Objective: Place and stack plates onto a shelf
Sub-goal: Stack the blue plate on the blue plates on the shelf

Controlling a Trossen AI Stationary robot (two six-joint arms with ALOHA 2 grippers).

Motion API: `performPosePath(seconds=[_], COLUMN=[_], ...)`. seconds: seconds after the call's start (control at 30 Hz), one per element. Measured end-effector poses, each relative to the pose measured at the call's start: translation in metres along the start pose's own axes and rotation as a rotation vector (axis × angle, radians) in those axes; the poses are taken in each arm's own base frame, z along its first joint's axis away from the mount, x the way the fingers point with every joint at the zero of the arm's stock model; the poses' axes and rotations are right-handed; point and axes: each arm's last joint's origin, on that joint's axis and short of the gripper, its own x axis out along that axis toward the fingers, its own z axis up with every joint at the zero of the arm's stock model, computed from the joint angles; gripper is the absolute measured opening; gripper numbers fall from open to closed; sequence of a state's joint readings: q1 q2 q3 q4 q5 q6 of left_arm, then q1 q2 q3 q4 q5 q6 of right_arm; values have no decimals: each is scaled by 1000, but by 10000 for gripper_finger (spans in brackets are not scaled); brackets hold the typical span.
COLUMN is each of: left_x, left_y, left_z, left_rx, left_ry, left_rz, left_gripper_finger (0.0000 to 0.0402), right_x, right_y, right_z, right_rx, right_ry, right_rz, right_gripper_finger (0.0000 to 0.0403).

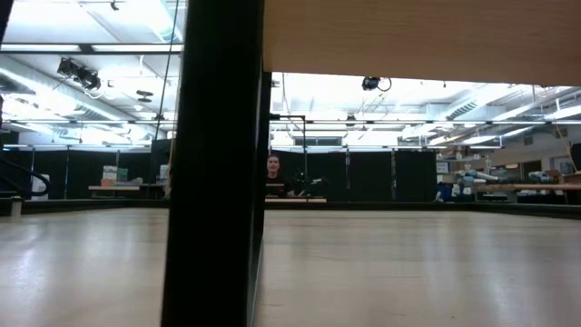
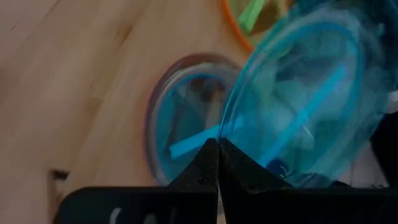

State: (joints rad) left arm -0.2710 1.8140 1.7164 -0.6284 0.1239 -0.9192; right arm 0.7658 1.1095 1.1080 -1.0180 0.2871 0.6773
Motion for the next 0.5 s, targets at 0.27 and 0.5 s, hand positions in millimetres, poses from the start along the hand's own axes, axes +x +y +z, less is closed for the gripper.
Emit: performPosePath(seconds=[0.27, 0.5], left_x=[13, 13], left_y=[11, 15], left_z=[-3, -4], left_rx=[-15, -25], left_ry=[51, 79], left_rz=[70, 109], left_gripper_finger=[2, 10], right_x=[0, 0], right_y=[0, 0], right_z=[0, 1], right_rx=[0, 2], right_ry=[-1, -5], right_rz=[1, 4], right_gripper_finger=[141, 142])
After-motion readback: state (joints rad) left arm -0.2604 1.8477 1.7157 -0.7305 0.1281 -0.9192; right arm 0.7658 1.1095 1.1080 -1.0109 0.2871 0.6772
